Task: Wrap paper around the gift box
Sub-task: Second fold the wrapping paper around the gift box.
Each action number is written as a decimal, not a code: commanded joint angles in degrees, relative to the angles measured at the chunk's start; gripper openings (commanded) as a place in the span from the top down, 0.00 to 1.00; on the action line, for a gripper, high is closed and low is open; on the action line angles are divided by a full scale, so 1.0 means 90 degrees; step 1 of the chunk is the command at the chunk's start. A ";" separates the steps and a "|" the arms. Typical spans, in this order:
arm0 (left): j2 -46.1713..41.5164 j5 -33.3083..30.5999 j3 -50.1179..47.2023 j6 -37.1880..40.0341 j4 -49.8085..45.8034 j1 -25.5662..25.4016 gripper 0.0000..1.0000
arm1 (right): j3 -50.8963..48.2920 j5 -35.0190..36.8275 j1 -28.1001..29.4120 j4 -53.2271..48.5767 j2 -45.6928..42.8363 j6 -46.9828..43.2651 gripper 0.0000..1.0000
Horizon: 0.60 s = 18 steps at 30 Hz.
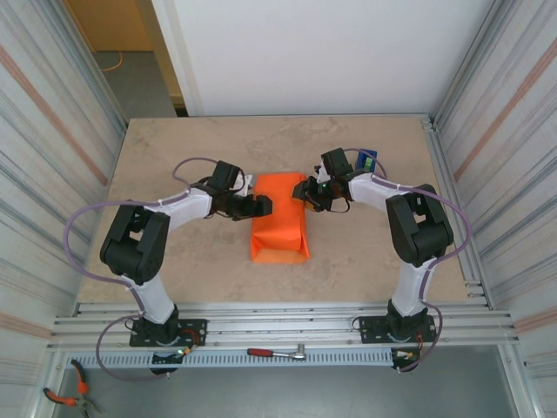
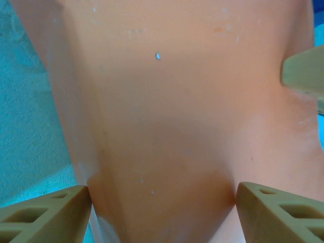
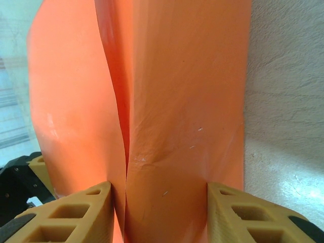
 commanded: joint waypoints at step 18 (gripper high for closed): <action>0.0445 -0.1127 -0.0151 0.0031 -0.0802 -0.0309 0.28 | 0.0819 -0.0063 -0.1293 -0.1163 -0.0668 -0.0219 0.39</action>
